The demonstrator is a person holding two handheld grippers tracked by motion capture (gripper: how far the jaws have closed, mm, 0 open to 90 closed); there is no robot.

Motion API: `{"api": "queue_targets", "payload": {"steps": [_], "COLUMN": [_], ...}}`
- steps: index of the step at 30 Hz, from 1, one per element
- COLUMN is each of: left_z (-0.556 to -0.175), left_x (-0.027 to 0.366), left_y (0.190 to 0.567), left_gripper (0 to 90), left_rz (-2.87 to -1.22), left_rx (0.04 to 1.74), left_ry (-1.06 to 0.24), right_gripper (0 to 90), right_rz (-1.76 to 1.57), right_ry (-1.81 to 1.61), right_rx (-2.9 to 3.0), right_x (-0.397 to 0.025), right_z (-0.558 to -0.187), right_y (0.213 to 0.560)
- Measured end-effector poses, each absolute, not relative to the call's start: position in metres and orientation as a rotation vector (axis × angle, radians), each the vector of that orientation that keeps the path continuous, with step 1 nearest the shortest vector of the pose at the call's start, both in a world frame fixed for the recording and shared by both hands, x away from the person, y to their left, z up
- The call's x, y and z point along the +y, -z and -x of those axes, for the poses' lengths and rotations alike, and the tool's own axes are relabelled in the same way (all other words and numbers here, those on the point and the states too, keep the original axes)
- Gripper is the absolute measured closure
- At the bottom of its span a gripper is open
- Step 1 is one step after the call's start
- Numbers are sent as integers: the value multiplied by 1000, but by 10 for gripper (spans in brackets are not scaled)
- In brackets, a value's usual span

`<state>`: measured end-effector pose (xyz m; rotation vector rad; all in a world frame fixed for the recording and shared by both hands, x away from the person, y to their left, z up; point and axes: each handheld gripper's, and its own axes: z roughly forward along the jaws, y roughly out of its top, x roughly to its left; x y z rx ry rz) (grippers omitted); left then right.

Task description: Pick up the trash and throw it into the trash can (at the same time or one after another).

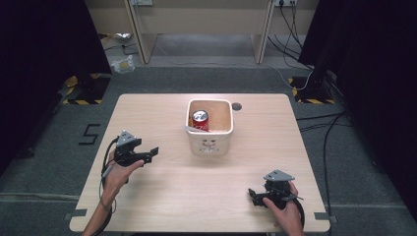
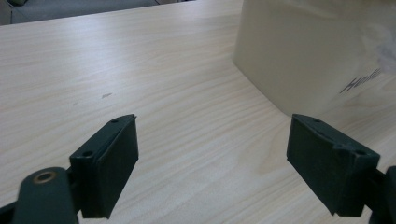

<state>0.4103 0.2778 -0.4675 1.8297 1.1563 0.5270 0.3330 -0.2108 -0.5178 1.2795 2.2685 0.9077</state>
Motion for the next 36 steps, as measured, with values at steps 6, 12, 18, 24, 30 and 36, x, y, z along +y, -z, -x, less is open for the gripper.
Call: {"api": "queue_targets", "payload": {"steps": [6, 12, 18, 24, 30, 36], "left_z": [-407, -404, -400, -397, -395, -390], "left_x": [278, 276, 274, 271, 271, 270], "left_y": [479, 489, 502, 509, 516, 520], "left_gripper": [160, 161, 160, 160, 160, 160], "left_rz": [-1841, -1857, -1884, -1905, -1931, -1952], "left_rx": [1161, 1165, 1163, 1161, 1165, 1165], "left_ry": [-523, -520, -506, -494, -487, -484], "right_gripper": [8, 8, 8, 8, 8, 8], "right_rz": [-1280, -1280, -1280, -1280, -1280, -1280], "right_ry": [-908, -908, -908, -908, -908, -908], "right_rx": [2268, 2269, 2268, 2269, 2268, 2268], "right_x": [-211, -211, -211, -211, -211, -211], "right_z": [-333, -333, -333, -333, -333, -333], "right_y": [518, 518, 518, 518, 518, 518]}}
